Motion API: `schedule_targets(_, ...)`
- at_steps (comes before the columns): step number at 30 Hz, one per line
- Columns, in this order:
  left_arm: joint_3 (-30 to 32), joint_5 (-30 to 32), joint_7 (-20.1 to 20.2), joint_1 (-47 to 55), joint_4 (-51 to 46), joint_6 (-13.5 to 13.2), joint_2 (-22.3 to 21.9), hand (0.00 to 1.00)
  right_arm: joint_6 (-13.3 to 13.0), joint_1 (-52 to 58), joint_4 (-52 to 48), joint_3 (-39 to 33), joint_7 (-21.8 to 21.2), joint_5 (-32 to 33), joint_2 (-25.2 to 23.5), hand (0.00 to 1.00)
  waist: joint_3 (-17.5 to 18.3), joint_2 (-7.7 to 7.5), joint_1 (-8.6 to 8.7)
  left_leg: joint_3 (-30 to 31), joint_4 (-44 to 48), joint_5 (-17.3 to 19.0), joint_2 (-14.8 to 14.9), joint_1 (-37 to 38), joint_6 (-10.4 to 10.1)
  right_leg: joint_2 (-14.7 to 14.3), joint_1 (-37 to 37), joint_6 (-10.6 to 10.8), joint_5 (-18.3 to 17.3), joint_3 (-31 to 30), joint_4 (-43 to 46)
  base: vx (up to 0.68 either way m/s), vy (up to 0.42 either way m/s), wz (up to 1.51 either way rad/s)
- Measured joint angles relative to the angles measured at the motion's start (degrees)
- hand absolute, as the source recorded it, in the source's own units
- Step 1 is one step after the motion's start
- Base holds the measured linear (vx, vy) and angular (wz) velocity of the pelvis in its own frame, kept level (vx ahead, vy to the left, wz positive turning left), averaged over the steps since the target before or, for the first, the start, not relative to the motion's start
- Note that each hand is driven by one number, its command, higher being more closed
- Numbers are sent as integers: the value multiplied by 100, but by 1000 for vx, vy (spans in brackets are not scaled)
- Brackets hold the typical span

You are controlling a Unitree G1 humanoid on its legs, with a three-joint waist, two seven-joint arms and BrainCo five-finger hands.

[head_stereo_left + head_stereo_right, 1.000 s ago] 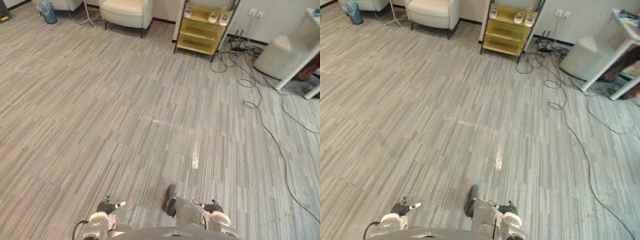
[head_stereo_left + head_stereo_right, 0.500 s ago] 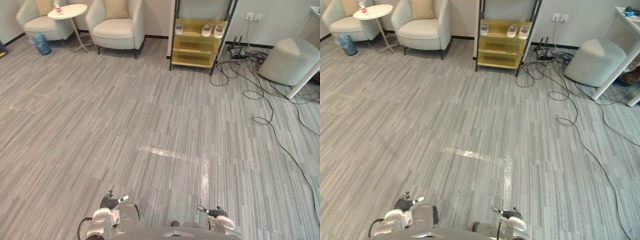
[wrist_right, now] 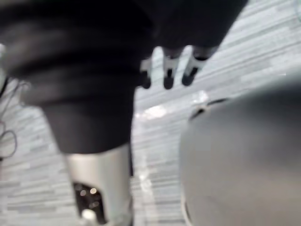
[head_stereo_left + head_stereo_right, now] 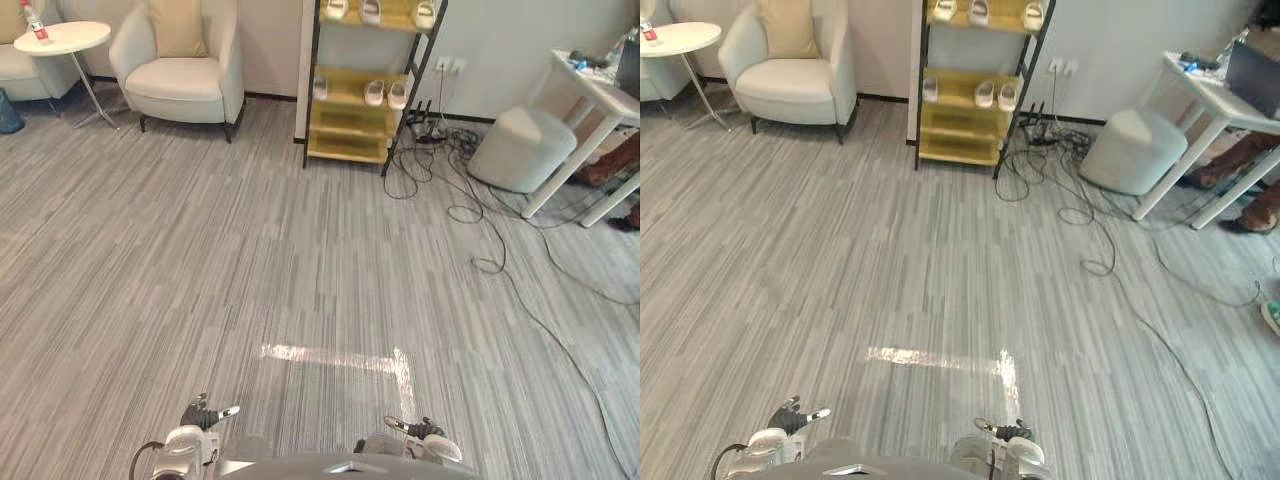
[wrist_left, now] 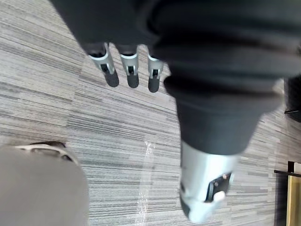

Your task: Pick up cushions and gather them together orderly.

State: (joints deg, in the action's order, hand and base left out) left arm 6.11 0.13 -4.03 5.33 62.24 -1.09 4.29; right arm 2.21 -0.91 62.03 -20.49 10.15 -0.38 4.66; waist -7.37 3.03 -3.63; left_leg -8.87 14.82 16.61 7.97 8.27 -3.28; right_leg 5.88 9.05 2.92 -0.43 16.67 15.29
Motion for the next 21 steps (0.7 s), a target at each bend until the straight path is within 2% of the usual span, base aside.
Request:
schedule_targets(2, -12, 3, -25, -10, 35, 0, -30, 0, 1, 11, 7, -15, 0, 0, 53, 0, 76, 128, 24, 156, 97, -64, 138, -52, -109, -167, -55, -70, -64, 60, -182, 162, -177, -5)
schedule_targets(3, -26, 2, -26, -28, 30, -2, -32, 0, -4, 30, 7, -30, 2, 4, 54, 0, 61, 123, 52, 278, 322, -70, 202, -179, -118, -234, -154, -85, -96, 112, -294, 100, -169, 20)
schedule_targets(4, -65, 5, -11, -66, 27, -5, -15, 0, -20, 71, 13, -35, 5, 19, 56, 0, 53, 123, 61, 419, 950, -80, 300, -451, -130, -328, -352, -109, -161, 164, -478, 90, -157, 22)
schedule_targets(5, -63, 4, -8, -74, -4, -11, 2, 0, -27, 108, 29, -40, 8, 22, 68, 0, 27, 134, 14, 466, 1730, -231, 403, -739, -224, -395, -559, -122, -178, 189, -615, 96, -159, 19)
schedule_targets(7, -65, 3, -5, -63, -23, -11, 9, 0, -34, 154, 32, -47, 16, 42, 68, 0, -26, 81, -15, 461, 2357, -440, 493, -1007, -235, -420, -734, -139, -188, 229, -717, 59, -63, 10)
schedule_targets(8, -61, 3, -1, -56, -31, -11, 23, 0, -40, 223, 11, -53, 28, 65, 70, 0, -26, 85, -54, 433, 2796, -499, 546, -1194, -175, -418, -860, -145, -201, 249, -806, 98, -17, 13)
schedule_targets(9, -59, 3, -1, -56, -49, -14, 8, 0, -47, 251, -11, -69, 32, 79, 77, 0, -29, 95, -73, 413, 2933, -378, 554, -1306, -155, -400, -950, -139, -207, 249, -868, 176, 29, 15)
schedule_targets(10, -58, 2, 17, -58, -97, -19, 6, 0, -44, 246, -20, -187, 34, 105, 54, 0, -41, 95, -99, 364, 2763, -55, 464, -1502, -206, -348, -1047, -132, -192, 249, -946, 183, 110, 8)
schedule_targets(12, -58, 1, 46, -59, -129, -23, 16, 0, -39, 246, -4, -279, 38, 114, 34, 0, -66, 65, -112, 347, 2197, 46, 304, -1533, -227, -250, -1134, -67, -193, 248, -951, 113, 127, 3)
schedule_targets(13, -63, 2, 50, -51, -130, -19, 12, 0, -38, 253, -6, -281, 38, 112, 46, 0, -64, 72, -107, 378, 1539, -10, 161, -1514, -272, -188, -1164, 35, -203, 244, -939, 81, 187, -5)
schedule_targets(14, -53, -3, 56, -39, -117, -14, -43, 0, -45, 251, -6, -284, 38, 110, 68, 0, -67, 128, -119, 430, 874, -324, 42, -1458, -124, -173, -1157, 153, -222, 170, -906, 130, 251, -19)
schedule_targets(15, -55, 3, 56, -15, -100, -15, 36, 0, -43, 250, -10, -280, 36, 116, -28, 0, -50, 56, -182, 296, 527, -437, -181, -1278, -70, -56, -1151, 270, -148, -43, -995, 133, 190, -15)
schedule_targets(16, -50, 4, 54, -27, -90, -11, 73, 0, -45, 246, -11, -270, 32, 106, -68, 0, -9, -95, -156, 283, 447, -476, -284, -1225, -10, 12, -1182, 312, -97, -48, -1088, 191, 153, -8)
schedule_targets(17, -46, 3, 53, -43, -90, -13, 101, 0, -42, 240, -1, -274, 31, 105, -98, 0, -39, -144, -151, 262, 443, -490, -354, -1194, 18, 66, -1228, 341, -57, -60, -1177, 200, 159, 10)
schedule_targets(19, 51, 3, 58, -32, -85, -11, 95, 0, -45, 248, -31, -340, 35, 88, -178, 0, -77, -189, -199, 261, 400, -486, -537, -1084, 32, 189, -1345, 289, -25, -176, -1320, 179, 180, 1)
schedule_targets(21, 62, 4, 58, -34, -87, -10, 70, 0, -48, 243, -38, -336, 29, 45, -218, 0, -81, -171, -221, 263, 396, -453, -586, -983, 88, 212, -1447, 282, -27, -201, -1363, 101, 70, -7)
